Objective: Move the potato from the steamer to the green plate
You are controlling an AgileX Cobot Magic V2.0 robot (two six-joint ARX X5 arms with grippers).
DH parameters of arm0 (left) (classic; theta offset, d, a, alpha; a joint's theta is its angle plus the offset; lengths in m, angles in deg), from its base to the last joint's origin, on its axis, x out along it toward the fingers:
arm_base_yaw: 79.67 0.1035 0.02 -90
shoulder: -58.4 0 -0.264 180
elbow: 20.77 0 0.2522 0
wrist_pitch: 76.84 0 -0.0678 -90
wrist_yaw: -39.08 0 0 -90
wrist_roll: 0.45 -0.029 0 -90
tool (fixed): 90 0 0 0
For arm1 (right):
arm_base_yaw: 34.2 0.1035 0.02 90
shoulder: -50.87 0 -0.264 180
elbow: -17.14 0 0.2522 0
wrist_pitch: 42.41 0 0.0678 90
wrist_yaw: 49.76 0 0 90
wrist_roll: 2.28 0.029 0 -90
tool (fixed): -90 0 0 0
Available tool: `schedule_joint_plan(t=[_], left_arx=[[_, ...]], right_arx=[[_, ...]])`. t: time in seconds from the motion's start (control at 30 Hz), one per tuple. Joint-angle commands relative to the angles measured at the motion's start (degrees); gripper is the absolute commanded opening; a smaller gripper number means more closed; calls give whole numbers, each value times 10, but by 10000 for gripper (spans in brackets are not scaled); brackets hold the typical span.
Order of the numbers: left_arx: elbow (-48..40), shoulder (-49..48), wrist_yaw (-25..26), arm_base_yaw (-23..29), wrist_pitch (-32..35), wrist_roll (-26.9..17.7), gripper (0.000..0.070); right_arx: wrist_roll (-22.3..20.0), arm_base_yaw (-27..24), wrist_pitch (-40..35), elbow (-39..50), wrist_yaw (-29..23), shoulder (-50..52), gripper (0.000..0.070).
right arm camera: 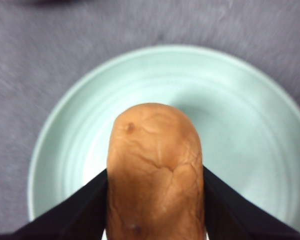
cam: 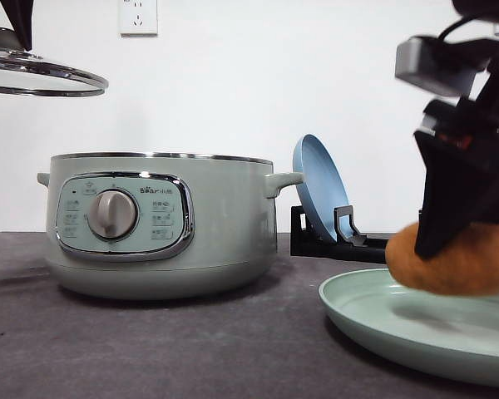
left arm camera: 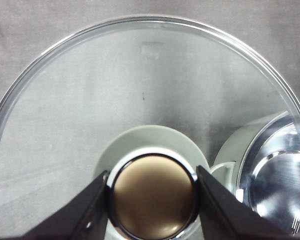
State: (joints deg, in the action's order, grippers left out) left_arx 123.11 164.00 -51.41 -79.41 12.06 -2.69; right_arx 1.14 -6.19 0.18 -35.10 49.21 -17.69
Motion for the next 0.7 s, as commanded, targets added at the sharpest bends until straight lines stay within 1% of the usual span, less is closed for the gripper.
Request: schedule_joint_plan(t=[0.0,0.17,0.3,0.37,0.47,0.53,0.57,0.67], left_arx=[[25,5,1,-3,20,1,10],[25,5,1,-3,19,1,10],[25,5,1,-3,20,1,10],[25,5,1,-3,20,1,10],[25,5,1,-3,22,1,10],[25,5,1,-3,22,1,10],[25,5,1,-3,22,1,10],[25,5,1,-3,22,1,10]], right_arx=[[4,2,-10,-1,0,-24,204],[4,3,-26,-1,-1,-56,205],[7,2,-26,-1,-1,-57,212],[9,2,-26,-1,-1,-57,260],[12,2,-26,-1,-3,-55,399],[21,2,-18,-5,-2,-53,437],[24,2,-12,-9,-2,-50,444],[26,2,20,-29,-2,-35,500]])
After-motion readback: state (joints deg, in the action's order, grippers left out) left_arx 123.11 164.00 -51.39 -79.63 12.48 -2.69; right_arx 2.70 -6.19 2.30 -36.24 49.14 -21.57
